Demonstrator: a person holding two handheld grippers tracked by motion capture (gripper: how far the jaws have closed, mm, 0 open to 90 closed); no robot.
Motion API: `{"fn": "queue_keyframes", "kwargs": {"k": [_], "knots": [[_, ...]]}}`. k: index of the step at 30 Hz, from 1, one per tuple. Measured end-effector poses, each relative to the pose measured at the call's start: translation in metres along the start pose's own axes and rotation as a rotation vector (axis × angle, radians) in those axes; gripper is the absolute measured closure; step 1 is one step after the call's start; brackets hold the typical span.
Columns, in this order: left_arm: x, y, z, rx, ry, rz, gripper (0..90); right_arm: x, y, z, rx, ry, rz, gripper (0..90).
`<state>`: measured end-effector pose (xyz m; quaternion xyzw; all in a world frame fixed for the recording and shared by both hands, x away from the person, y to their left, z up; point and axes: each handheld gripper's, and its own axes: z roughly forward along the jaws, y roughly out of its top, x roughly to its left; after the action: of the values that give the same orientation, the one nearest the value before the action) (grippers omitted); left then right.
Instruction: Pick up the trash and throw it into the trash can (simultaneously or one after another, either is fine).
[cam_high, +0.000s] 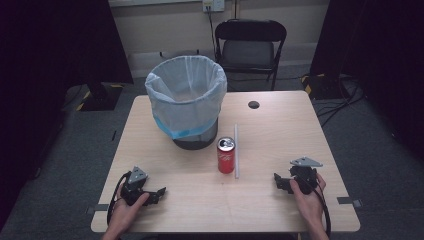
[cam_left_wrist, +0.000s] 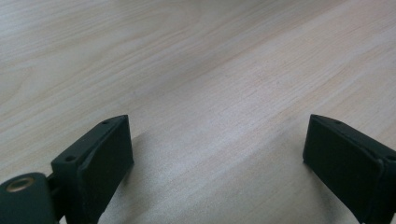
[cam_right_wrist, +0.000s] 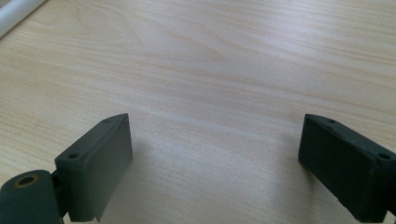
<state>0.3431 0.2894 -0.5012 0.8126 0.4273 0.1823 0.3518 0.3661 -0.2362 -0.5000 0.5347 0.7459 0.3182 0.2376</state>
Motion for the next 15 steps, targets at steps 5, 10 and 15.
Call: {"fn": "queue_keyframes", "kwargs": {"k": [5,10,15], "knots": [[0.0001,0.0,0.0,0.0,-0.001,0.001,7.8,0.0,0.0,0.0,0.0,0.0,0.0,9.1],[0.0001,0.0,0.0,0.0,0.0,0.001,7.8,0.0001,0.0,-0.0001,0.0,-0.001,-0.001,9.2],[0.0001,0.0001,0.0,0.001,0.0,0.001,7.8,0.0015,0.0001,-0.0012,-0.014,0.004,-0.003,16.0]]}}
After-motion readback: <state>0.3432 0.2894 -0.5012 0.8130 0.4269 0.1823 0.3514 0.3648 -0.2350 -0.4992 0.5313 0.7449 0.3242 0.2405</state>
